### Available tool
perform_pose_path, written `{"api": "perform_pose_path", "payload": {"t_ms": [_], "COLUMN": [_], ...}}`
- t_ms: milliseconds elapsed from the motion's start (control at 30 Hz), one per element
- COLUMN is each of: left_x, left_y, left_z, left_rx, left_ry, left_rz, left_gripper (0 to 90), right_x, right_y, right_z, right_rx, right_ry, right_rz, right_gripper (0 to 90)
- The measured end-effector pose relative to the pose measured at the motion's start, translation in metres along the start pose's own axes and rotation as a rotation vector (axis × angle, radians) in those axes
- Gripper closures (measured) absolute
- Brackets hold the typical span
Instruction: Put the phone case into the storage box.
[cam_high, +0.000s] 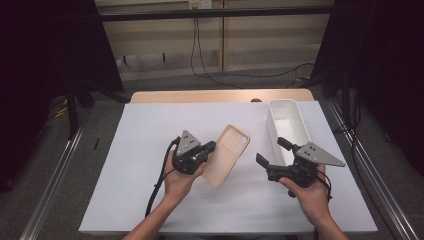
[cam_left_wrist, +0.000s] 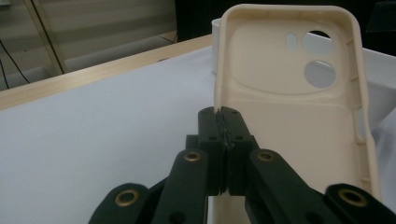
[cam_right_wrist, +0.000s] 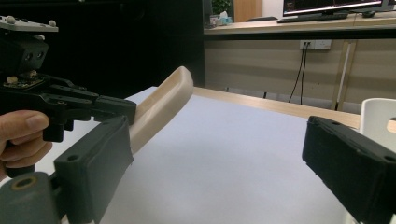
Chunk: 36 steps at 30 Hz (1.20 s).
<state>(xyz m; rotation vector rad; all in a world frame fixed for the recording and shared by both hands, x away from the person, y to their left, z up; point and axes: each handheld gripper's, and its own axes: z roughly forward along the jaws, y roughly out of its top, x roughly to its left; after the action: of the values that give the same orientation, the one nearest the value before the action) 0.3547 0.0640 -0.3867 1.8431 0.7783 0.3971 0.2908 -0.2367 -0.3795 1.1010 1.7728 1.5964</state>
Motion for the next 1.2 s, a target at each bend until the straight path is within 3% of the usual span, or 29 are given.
{"api": "perform_pose_path", "payload": {"t_ms": [400, 733, 1033, 1200], "left_x": [-0.008, -0.011, -0.014, -0.014], "left_y": [0.002, 0.002, 0.003, 0.002], "left_z": [0.007, 0.007, 0.005, 0.005], "left_rx": [-0.019, -0.035, -0.048, -0.052], "left_ry": [-0.009, -0.015, -0.022, -0.023], "left_rz": [0.003, 0.005, 0.003, 0.007], "left_gripper": [88.5, 88.5, 88.4, 88.4], "right_x": [0.012, 0.015, 0.010, 0.008], "right_y": [0.010, 0.007, 0.001, -0.001], "right_z": [0.025, 0.036, 0.038, 0.039], "right_rx": [0.026, 0.043, 0.067, 0.066], "right_ry": [0.023, 0.033, 0.063, 0.076], "right_rz": [-0.025, -0.001, 0.028, 0.045], "right_gripper": [20.9, 34.1, 58.0, 65.3]}}
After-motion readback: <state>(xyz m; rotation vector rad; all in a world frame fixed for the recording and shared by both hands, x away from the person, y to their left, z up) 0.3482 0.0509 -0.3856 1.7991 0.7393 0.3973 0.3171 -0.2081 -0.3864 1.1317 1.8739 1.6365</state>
